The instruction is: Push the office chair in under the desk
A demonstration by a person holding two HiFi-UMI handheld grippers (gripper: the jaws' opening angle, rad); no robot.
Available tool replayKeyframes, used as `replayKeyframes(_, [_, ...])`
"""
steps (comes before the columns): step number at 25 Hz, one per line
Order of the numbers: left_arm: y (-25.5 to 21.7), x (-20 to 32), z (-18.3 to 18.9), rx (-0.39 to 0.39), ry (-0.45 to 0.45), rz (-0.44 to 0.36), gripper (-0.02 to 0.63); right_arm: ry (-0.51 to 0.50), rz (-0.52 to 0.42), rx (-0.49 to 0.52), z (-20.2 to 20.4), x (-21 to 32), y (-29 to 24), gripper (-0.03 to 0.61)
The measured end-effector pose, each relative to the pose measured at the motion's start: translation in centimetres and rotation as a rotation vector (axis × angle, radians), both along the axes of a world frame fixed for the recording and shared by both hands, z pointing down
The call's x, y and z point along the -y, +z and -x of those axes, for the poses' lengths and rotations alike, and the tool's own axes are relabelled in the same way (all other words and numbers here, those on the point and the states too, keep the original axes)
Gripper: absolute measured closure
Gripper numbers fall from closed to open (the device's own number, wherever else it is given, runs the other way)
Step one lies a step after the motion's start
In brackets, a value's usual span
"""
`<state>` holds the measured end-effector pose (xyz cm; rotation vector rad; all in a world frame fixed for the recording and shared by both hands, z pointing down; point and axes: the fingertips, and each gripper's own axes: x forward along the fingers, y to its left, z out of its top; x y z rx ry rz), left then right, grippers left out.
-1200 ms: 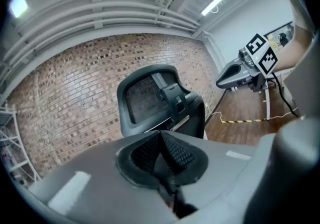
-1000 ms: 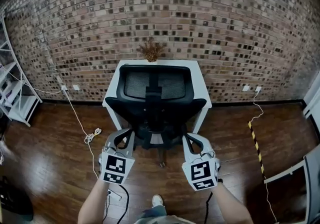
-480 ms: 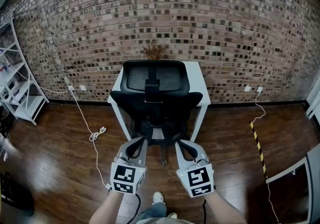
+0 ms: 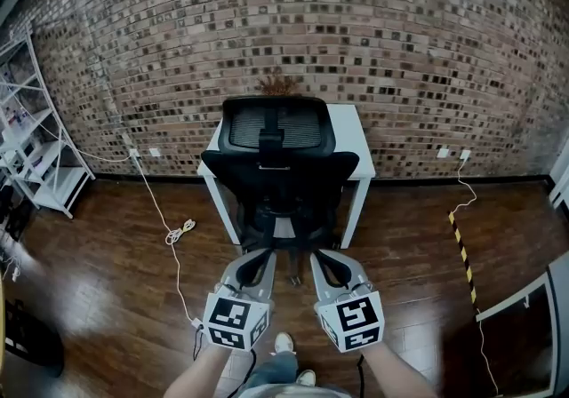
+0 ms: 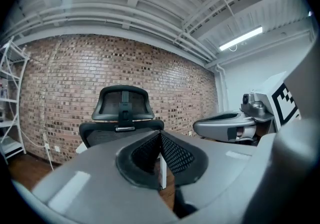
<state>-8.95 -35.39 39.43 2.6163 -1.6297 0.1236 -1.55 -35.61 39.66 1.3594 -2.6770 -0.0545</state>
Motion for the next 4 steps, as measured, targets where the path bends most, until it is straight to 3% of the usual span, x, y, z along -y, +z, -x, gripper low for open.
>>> replayKeyframes(4, [-0.57, -0.98, -0.85, -0.027, 0.004, 0.009, 0.597, -0.021, 0.017, 0.047, -0.35, -1.13, -0.33, 0.578])
